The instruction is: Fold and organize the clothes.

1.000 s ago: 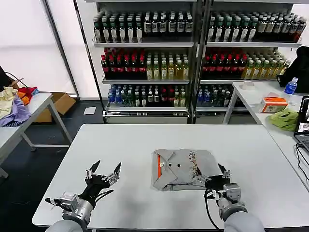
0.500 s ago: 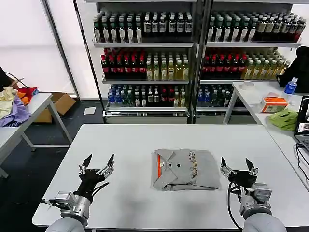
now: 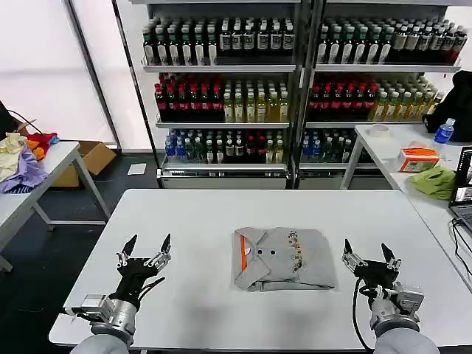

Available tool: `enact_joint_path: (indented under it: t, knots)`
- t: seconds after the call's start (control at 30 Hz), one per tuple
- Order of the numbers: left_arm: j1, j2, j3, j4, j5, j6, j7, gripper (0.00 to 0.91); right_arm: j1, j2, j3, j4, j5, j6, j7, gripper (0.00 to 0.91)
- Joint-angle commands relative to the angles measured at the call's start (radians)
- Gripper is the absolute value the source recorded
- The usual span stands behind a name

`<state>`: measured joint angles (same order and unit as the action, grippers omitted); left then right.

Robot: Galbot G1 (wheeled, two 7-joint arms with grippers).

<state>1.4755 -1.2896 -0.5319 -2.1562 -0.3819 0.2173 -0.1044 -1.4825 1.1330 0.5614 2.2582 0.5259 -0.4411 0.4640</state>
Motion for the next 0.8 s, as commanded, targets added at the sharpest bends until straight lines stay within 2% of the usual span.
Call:
enact_joint_path:
  t: [0.03,0.5,0.8]
  knots:
    - [0.022,-0.004,-0.001,-0.048,0.084,0.023,0.07,0.907,-0.015,0.015,0.005,-0.005,0.003,0.016,0.002,0.907]
    - [0.017,-0.009,0.006,-0.018,0.06,-0.011,0.089,0.907,-0.019,0.024,-0.003,-0.027,-0.054,0.05,-0.009,0.907]
    - [0.022,-0.015,0.01,-0.015,0.089,-0.013,0.101,0.907,-0.033,0.021,0.001,-0.033,-0.134,0.102,-0.017,0.907]
